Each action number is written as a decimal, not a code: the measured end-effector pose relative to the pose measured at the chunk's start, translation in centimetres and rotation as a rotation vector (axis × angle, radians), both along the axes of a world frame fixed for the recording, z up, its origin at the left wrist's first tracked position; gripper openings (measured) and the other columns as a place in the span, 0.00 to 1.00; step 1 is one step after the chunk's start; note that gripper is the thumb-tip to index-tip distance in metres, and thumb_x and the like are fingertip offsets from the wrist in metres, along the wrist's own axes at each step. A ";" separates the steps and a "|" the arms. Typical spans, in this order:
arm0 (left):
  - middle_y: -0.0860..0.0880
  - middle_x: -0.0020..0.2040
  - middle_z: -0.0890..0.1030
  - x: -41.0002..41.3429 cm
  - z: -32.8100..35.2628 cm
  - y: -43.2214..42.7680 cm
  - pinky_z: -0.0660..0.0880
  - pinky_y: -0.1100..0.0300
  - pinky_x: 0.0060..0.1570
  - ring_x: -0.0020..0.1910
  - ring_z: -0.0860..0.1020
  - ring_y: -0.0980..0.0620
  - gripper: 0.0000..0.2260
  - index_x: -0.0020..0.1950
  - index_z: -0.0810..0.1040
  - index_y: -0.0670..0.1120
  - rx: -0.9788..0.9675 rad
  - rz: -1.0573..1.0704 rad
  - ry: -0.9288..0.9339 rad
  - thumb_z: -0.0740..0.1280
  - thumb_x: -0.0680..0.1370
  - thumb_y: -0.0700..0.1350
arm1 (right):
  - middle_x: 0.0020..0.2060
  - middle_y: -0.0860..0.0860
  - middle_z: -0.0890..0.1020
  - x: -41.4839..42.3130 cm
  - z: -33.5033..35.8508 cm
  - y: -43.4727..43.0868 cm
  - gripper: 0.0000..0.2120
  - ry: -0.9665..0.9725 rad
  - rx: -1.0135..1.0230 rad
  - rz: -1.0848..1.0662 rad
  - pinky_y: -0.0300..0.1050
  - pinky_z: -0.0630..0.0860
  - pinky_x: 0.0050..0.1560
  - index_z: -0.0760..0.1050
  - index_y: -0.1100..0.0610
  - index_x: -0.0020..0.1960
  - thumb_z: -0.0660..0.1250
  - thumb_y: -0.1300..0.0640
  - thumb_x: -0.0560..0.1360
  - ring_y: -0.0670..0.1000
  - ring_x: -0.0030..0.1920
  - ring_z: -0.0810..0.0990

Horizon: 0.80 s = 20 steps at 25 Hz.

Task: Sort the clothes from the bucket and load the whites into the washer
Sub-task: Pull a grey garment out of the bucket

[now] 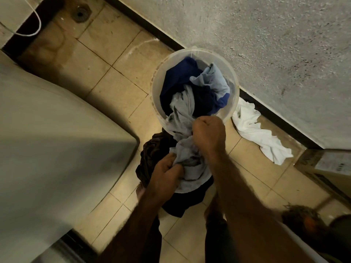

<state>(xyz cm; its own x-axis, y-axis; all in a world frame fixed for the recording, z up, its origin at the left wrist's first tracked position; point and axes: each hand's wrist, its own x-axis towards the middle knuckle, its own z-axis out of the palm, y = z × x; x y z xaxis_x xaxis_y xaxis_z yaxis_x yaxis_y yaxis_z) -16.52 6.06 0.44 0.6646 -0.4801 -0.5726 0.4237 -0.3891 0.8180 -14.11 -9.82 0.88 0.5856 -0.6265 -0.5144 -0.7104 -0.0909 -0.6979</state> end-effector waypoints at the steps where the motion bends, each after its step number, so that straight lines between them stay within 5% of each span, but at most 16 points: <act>1: 0.56 0.34 0.79 -0.1 -0.1 0.3 0.74 0.59 0.41 0.35 0.79 0.63 0.09 0.38 0.77 0.48 0.043 0.045 0.045 0.63 0.78 0.41 | 0.24 0.48 0.66 -1.0 0.6 0.7 0.21 -0.012 0.044 -0.026 0.34 0.60 0.26 0.64 0.52 0.27 0.62 0.65 0.76 0.46 0.27 0.63; 3: 0.54 0.44 0.84 0.5 -0.1 0.1 0.76 0.54 0.52 0.46 0.82 0.65 0.12 0.44 0.81 0.53 0.139 0.150 0.115 0.61 0.84 0.47 | 0.26 0.50 0.66 -3.2 1.3 2.2 0.23 -0.047 0.156 -0.082 0.36 0.60 0.29 0.62 0.53 0.27 0.59 0.71 0.77 0.48 0.28 0.62; 5: 0.46 0.54 0.85 2.4 -0.3 -1.1 0.78 0.48 0.59 0.56 0.83 0.50 0.15 0.52 0.83 0.50 0.161 0.238 0.208 0.61 0.82 0.57 | 0.28 0.52 0.71 -5.3 2.1 3.6 0.21 -0.120 0.346 -0.199 0.41 0.67 0.35 0.68 0.55 0.31 0.58 0.73 0.78 0.50 0.30 0.69; 8: 0.43 0.53 0.85 5.6 -1.2 -4.0 0.82 0.59 0.47 0.52 0.83 0.47 0.25 0.59 0.81 0.41 0.250 0.238 0.269 0.71 0.75 0.61 | 0.31 0.36 0.82 -8.3 3.5 5.6 0.16 -0.093 0.611 -0.143 0.28 0.75 0.40 0.75 0.56 0.42 0.57 0.73 0.80 0.35 0.35 0.80; 11: 0.44 0.57 0.84 7.2 -2.3 -6.0 0.79 0.59 0.47 0.49 0.82 0.46 0.22 0.61 0.81 0.41 0.355 0.241 0.339 0.77 0.73 0.53 | 0.27 0.32 0.80 -10.4 4.1 6.1 0.24 -0.069 0.707 -0.121 0.26 0.75 0.36 0.80 0.52 0.35 0.57 0.75 0.77 0.32 0.32 0.80; 13: 0.43 0.52 0.85 7.4 -2.7 -6.3 0.81 0.50 0.54 0.49 0.82 0.43 0.08 0.52 0.84 0.45 0.408 0.243 0.201 0.73 0.76 0.48 | 0.30 0.39 0.84 -10.4 4.3 5.4 0.22 -0.045 0.791 -0.133 0.34 0.80 0.39 0.84 0.47 0.31 0.63 0.64 0.78 0.38 0.35 0.82; 16: 0.51 0.35 0.79 6.4 -1.6 -5.3 0.81 0.48 0.48 0.40 0.80 0.47 0.12 0.35 0.76 0.52 0.446 0.153 -0.043 0.67 0.79 0.50 | 0.34 0.48 0.86 -9.1 3.0 3.8 0.21 0.013 0.552 -0.089 0.41 0.81 0.38 0.84 0.50 0.36 0.64 0.41 0.80 0.46 0.36 0.85; 18: 0.50 0.36 0.81 4.8 -0.6 -4.1 0.79 0.52 0.43 0.38 0.81 0.49 0.12 0.40 0.80 0.49 0.407 0.084 -0.173 0.65 0.80 0.52 | 0.36 0.55 0.84 -6.9 1.4 2.7 0.24 0.015 0.310 -0.158 0.49 0.80 0.41 0.81 0.60 0.44 0.64 0.38 0.79 0.53 0.38 0.83; 20: 0.52 0.37 0.83 2.5 0.9 -3.2 0.80 0.57 0.40 0.37 0.82 0.53 0.11 0.46 0.82 0.49 0.352 0.009 -0.251 0.63 0.81 0.52 | 0.42 0.46 0.82 -4.0 0.0 1.6 0.21 0.031 0.214 -0.159 0.46 0.79 0.46 0.79 0.55 0.55 0.68 0.37 0.76 0.49 0.46 0.82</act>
